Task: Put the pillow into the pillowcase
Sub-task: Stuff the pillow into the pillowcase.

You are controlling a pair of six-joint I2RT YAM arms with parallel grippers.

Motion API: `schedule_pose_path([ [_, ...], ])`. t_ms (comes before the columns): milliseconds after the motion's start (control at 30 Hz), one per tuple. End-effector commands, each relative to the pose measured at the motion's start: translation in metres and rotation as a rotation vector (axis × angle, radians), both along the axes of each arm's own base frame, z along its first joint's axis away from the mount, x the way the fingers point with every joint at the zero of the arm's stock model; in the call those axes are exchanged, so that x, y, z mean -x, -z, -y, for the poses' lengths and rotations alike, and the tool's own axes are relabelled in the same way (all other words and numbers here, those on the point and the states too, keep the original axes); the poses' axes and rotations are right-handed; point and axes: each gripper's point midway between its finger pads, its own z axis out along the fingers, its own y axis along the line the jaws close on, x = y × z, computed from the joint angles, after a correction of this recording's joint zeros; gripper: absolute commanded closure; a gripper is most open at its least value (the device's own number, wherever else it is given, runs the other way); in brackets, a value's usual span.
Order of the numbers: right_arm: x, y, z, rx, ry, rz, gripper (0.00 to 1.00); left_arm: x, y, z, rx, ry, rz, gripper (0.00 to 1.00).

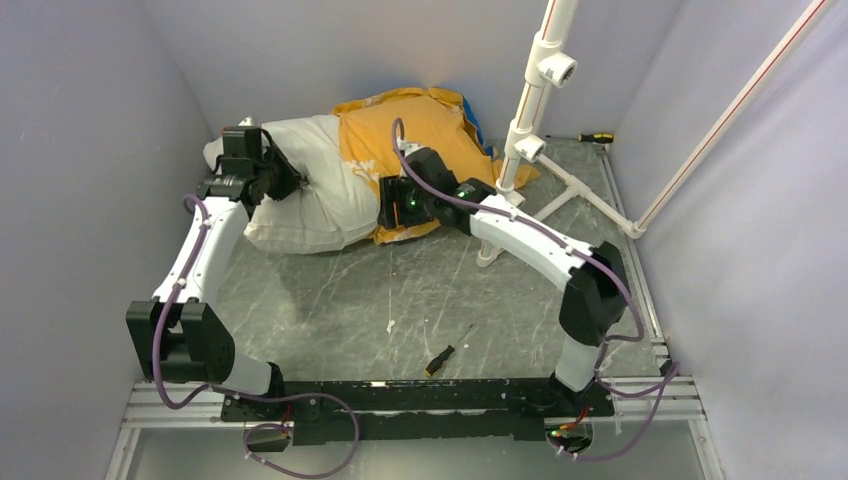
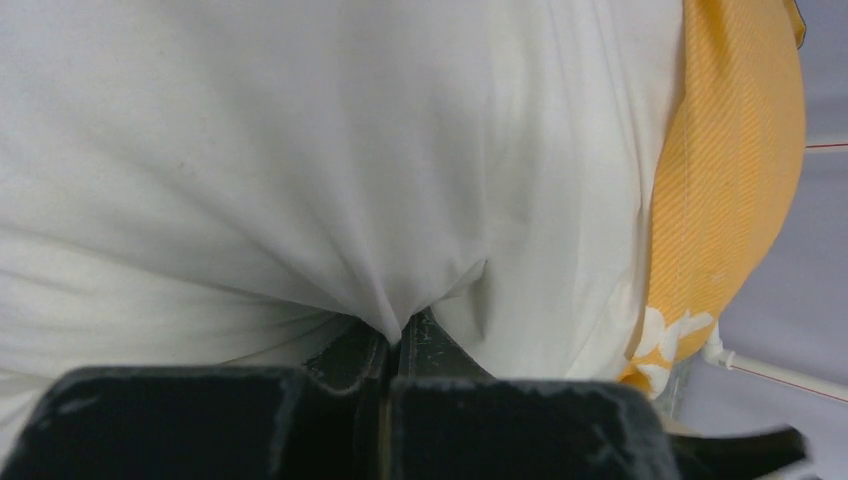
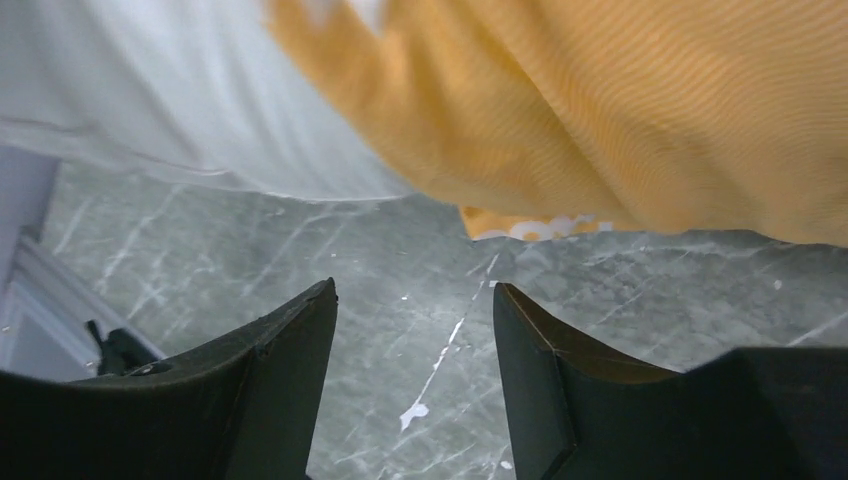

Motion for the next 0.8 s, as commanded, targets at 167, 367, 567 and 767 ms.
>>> schedule_pose_path([
  [167, -0.05, 0.036, -0.052, -0.043, 0.025, 0.102, 0.42, -0.015, -0.058, 0.03, 0.104, 0.101, 0.165, 1.0],
  [367, -0.078, 0.046, -0.037, 0.034, 0.121, 0.157, 0.67, -0.01, -0.06, 0.027, 0.088, 0.103, 0.155, 1.0],
  [567, -0.063, 0.011, -0.004, -0.066, 0.062, 0.185, 1.0, -0.014, -0.062, 0.015, 0.062, 0.083, 0.165, 1.0],
  [767, 0.002, -0.059, -0.04, -0.303, -0.375, 0.188, 1.0, -0.025, -0.055, 0.012, 0.086, 0.087, 0.157, 1.0],
])
